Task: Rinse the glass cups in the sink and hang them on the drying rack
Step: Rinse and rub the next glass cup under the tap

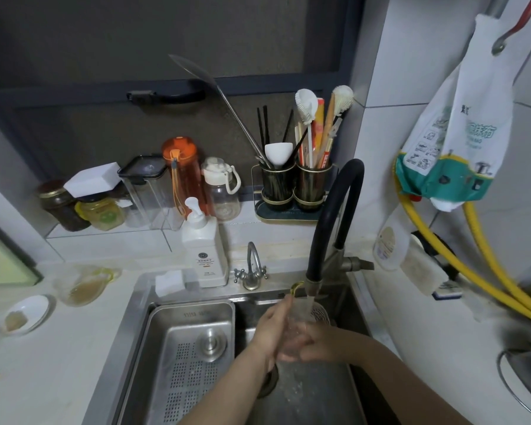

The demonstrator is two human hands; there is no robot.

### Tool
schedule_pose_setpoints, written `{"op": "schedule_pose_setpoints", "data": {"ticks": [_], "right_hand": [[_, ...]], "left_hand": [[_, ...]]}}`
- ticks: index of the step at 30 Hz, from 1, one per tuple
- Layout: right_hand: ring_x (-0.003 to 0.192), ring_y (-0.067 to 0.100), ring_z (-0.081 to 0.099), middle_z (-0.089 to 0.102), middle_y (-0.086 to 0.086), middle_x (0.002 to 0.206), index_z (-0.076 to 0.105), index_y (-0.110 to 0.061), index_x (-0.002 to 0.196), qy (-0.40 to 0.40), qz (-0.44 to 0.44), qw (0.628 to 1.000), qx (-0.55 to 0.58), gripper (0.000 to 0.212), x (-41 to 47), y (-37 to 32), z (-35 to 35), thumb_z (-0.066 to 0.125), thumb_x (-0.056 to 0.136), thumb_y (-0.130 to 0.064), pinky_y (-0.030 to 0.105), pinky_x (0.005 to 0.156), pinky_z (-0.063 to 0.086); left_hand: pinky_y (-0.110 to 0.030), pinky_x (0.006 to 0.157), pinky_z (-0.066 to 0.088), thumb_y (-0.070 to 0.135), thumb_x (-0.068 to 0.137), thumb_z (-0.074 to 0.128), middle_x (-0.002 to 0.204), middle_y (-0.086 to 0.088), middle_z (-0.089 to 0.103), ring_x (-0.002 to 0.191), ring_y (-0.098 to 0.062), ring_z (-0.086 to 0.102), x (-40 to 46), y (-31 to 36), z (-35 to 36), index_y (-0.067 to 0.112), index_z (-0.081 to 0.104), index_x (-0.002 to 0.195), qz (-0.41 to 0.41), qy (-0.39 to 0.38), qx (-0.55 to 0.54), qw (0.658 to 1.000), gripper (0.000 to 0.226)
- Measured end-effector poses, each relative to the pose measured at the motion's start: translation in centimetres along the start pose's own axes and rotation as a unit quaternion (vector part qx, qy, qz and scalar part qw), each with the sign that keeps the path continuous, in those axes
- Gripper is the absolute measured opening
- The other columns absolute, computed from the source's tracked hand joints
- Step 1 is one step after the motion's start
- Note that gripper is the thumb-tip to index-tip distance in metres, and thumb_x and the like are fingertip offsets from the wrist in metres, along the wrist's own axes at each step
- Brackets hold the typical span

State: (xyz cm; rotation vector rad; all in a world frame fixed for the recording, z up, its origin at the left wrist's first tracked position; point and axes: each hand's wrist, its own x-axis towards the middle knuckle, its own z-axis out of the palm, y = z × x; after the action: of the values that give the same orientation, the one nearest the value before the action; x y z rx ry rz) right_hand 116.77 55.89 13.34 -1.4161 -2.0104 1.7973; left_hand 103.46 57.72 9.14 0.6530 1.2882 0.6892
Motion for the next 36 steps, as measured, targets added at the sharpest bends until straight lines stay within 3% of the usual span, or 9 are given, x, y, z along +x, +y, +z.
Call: {"op": "schedule_pose_setpoints", "data": {"ticks": [5,11,13,15,18,21,24,30,36], "right_hand": [[0.116,0.012,0.055,0.056,0.008,0.128,0.038,-0.022,0.135,0.067,-0.048,0.996,0.016,0.059,0.4,0.9,0.8,0.059,0.082,-0.007,0.021,0.096,0.047],[0.095,0.01,0.068,0.071,0.002,0.103,0.055,-0.011,0.113,0.117,-0.049,0.992,0.01,0.029,0.2,3.2,0.9,0.063,0.088,-0.021,0.035,0.093,0.051],[0.092,0.011,0.069,0.071,0.005,0.099,0.057,-0.008,0.11,0.17,-0.065,0.98,0.078,0.026,0.4,3.4,0.9,0.065,0.086,-0.013,0.031,0.088,0.053],[0.091,0.016,0.069,0.07,0.009,0.098,0.061,-0.006,0.108,0.21,-0.084,0.965,0.13,0.019,0.6,3.3,1.0,0.06,0.089,-0.006,0.031,0.085,0.054],[0.1,0.025,0.066,0.068,0.012,0.105,0.064,-0.004,0.109,0.235,-0.1,0.947,0.197,0.023,0.7,3.4,0.9,0.056,0.091,-0.017,0.035,0.088,0.052],[0.101,0.031,0.065,0.068,0.019,0.108,0.065,-0.001,0.109,0.238,-0.063,0.929,0.277,0.032,0.8,3.7,0.6,0.053,0.094,-0.027,0.045,0.092,0.05],[0.093,0.021,0.068,0.072,0.01,0.098,0.069,-0.007,0.101,0.245,-0.04,0.933,0.261,0.03,1.2,3.2,0.4,0.049,0.096,-0.029,0.041,0.091,0.05],[0.092,0.017,0.068,0.072,0.006,0.095,0.07,-0.016,0.097,0.268,-0.065,0.938,0.211,0.023,0.8,3.3,0.0,0.056,0.092,-0.034,0.041,0.093,0.051],[0.11,0.008,0.062,0.068,-0.005,0.116,0.07,-0.016,0.109,0.252,-0.109,0.93,0.243,0.029,0.4,5.1,0.7,0.066,0.085,-0.029,0.026,0.097,0.049]], "left_hand": [[-0.053,0.066,0.058,0.068,0.08,0.056,0.105,-0.015,0.071,0.087,-0.034,0.072,0.2,-0.9,-0.3,0.019,0.061,0.112,-0.018,0.002,0.011,1.0,0.058],[-0.046,0.075,0.059,0.07,0.088,0.034,0.1,-0.007,0.074,0.089,-0.026,0.072,0.6,-0.7,-1.1,0.021,0.062,0.113,0.023,-0.002,0.084,0.996,0.062],[-0.034,0.094,0.05,0.057,0.096,0.032,0.105,0.003,0.068,0.105,-0.017,0.064,0.1,-0.2,-0.8,0.023,0.057,0.115,0.095,0.008,0.135,0.986,0.046],[-0.013,0.091,0.041,0.037,0.102,0.035,0.124,0.003,0.055,0.12,-0.016,0.051,-0.8,0.1,-0.2,0.024,0.052,0.126,0.156,-0.001,0.203,0.967,0.033],[0.01,0.083,0.026,0.028,0.103,0.036,0.147,-0.003,0.028,0.134,-0.011,0.03,-1.4,-0.7,-0.3,0.024,0.041,0.141,0.245,-0.015,0.308,0.919,0.039],[-0.013,0.112,0.008,0.029,0.1,0.044,0.157,0.005,0.01,0.144,-0.009,0.004,-1.4,-1.8,-1.7,0.035,0.024,0.147,0.297,-0.039,0.448,0.842,0.052],[-0.026,0.119,0.005,0.049,0.08,0.063,0.157,0.005,0.003,0.146,-0.013,-0.001,-1.3,-2.5,-2.1,0.033,0.008,0.15,0.334,-0.028,0.574,0.747,0.091],[-0.009,0.108,0.025,0.055,0.058,0.078,0.132,0.021,0.035,0.126,0.008,0.034,-0.5,-0.3,-2.1,0.044,0.032,0.133,0.355,-0.05,0.434,0.827,0.088],[-0.024,0.096,0.049,0.03,0.064,0.087,0.117,0.008,0.067,0.11,-0.005,0.062,-0.5,-0.7,-3.0,0.032,0.057,0.126,0.193,-0.067,0.176,0.963,0.069]]}}
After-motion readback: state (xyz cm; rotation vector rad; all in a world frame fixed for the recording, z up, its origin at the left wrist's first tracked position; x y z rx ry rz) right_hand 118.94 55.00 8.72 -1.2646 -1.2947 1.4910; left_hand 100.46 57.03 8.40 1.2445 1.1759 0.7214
